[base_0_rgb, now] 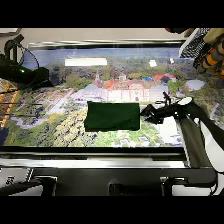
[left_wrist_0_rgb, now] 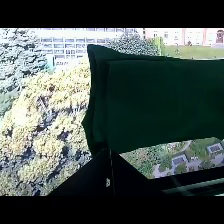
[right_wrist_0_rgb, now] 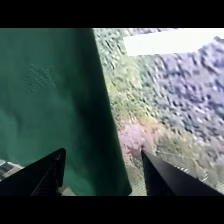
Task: Fold the clothes and pants, and hang the long-sleeved shirts on hangers.
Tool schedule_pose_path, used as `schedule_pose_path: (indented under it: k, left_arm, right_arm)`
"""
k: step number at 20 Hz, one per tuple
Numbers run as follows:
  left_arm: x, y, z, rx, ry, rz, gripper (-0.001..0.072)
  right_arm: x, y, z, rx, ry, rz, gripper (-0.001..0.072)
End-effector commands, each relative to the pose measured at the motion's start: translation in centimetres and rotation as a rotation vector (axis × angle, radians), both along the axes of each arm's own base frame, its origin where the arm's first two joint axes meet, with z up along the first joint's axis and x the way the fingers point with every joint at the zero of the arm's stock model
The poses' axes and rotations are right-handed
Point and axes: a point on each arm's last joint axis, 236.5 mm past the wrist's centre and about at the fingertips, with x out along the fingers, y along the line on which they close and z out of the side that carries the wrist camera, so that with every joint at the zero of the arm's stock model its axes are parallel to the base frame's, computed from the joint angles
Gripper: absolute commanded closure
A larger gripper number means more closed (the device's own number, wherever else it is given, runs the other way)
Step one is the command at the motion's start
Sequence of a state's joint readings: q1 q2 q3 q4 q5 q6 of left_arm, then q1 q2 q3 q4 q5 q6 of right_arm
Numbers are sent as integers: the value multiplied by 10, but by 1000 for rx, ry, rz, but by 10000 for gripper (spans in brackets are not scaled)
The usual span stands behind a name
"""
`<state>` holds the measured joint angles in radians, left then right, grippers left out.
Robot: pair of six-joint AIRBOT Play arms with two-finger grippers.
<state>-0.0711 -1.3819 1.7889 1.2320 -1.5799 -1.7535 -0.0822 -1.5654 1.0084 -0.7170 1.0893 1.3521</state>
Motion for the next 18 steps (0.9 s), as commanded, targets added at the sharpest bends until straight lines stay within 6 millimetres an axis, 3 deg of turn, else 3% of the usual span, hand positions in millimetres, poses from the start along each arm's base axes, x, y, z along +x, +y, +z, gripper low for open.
schedule_pose_path:
  k: [1,4,5,7,11,13,15,18]
  left_arm:
    - [1,0,-1,-1,2,2,689]
    - [1,0,-2,0,3,1,689]
    - [1,0,-2,0,3,1,690]
    - [1,0,-2,0,3,1,690]
    - [1,0,-2,0,4,1,689]
    - [1,0,-2,0,4,1,690]
    - [1,0,-2,0,4,1,690]
    - [2,0,-3,0,7,1,690]
  right_arm:
    - [-1,15,-24,-11,7,-1,191]
    - [2,26,-26,-2,-2,-7,399]
    - [7,28,-22,13,-19,-16,519]
    - [19,28,-8,21,-80,-15,660]
    - [64,27,45,25,-182,-46,677]
    - [92,14,73,-32,-232,-90,677]
    - [117,-8,95,-104,-261,-175,678]
    - [150,-57,129,-112,-298,-369,678]
